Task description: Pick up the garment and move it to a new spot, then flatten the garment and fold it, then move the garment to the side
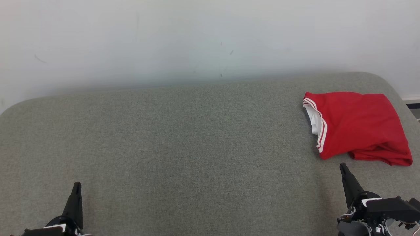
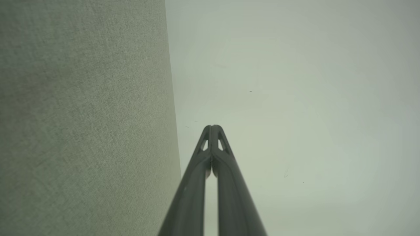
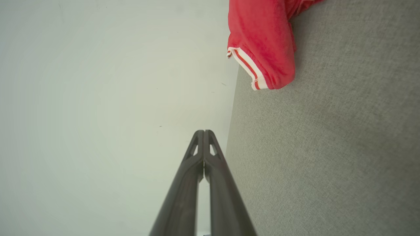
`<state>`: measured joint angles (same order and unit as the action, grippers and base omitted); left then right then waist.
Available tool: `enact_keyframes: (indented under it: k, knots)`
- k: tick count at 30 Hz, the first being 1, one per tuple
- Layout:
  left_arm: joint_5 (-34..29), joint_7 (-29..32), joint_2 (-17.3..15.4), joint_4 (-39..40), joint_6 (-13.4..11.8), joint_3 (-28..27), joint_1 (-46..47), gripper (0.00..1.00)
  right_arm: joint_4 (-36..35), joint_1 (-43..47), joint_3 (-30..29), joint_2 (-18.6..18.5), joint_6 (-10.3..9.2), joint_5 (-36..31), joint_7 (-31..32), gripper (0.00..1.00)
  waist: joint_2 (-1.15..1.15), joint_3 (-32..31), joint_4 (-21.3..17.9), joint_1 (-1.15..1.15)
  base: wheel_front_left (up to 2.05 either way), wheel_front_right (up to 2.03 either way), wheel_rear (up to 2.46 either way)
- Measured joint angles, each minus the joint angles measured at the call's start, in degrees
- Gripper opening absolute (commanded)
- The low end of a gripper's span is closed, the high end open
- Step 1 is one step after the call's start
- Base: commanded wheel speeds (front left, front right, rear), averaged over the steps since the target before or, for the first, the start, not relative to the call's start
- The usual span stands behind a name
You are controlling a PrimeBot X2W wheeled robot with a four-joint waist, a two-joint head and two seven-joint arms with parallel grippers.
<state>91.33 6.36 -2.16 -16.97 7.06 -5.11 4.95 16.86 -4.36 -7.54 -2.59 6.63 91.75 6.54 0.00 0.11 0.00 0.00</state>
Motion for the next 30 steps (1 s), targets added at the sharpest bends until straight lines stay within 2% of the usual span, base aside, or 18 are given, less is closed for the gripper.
enact_keyframes:
  k: [30]
  knots:
    - [0.00, 0.00, 0.00, -0.09, 0.01, 0.00, 0.01, 0.00, 0.04, -0.01, 0.00, 0.00, 0.01, 0.00, 0.00, 0.00, 0.00, 0.00, 0.00, 0.00, 0.00, 0.00, 0.00]
